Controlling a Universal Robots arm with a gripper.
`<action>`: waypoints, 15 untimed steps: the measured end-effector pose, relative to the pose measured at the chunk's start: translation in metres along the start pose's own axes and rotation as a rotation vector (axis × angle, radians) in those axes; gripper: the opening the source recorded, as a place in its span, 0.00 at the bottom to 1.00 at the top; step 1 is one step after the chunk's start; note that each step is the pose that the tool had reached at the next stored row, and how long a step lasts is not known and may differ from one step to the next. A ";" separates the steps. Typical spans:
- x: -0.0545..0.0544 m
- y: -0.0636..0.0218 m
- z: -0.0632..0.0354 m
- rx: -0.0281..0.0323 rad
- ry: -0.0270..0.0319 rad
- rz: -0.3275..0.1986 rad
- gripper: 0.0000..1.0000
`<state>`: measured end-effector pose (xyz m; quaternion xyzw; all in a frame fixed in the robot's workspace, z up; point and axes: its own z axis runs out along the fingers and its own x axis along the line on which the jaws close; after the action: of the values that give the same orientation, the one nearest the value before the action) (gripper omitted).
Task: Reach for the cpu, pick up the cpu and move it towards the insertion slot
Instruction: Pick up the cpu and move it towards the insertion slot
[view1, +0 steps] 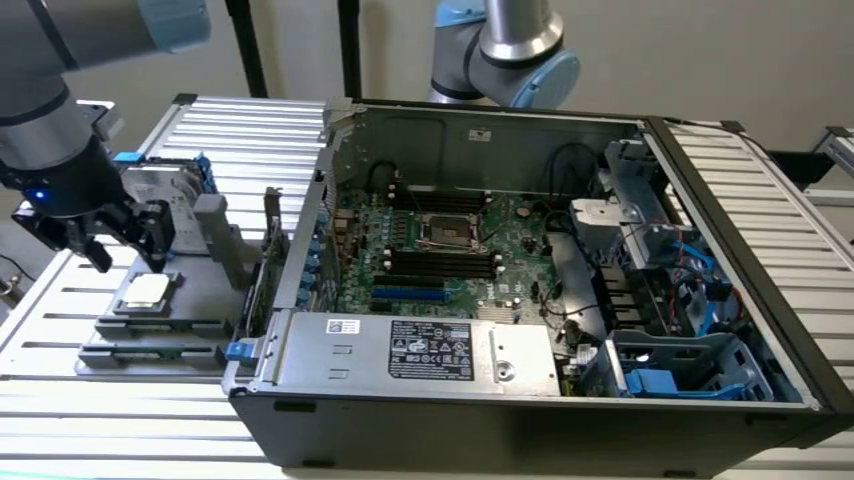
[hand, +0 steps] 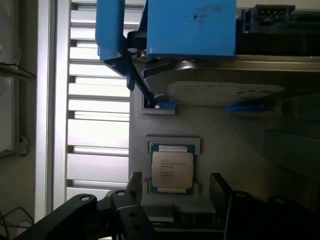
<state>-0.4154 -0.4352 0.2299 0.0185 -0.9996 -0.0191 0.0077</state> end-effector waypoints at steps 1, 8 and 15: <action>0.000 -0.0009 0.0019 0.0000 0.0001 0.000 0.65; 0.000 -0.0042 0.0142 0.0001 -0.0059 0.000 0.65; 0.002 -0.0047 0.0252 0.0011 -0.0300 -0.001 0.65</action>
<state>-0.4178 -0.4390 0.2046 0.0188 -0.9996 -0.0188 -0.0074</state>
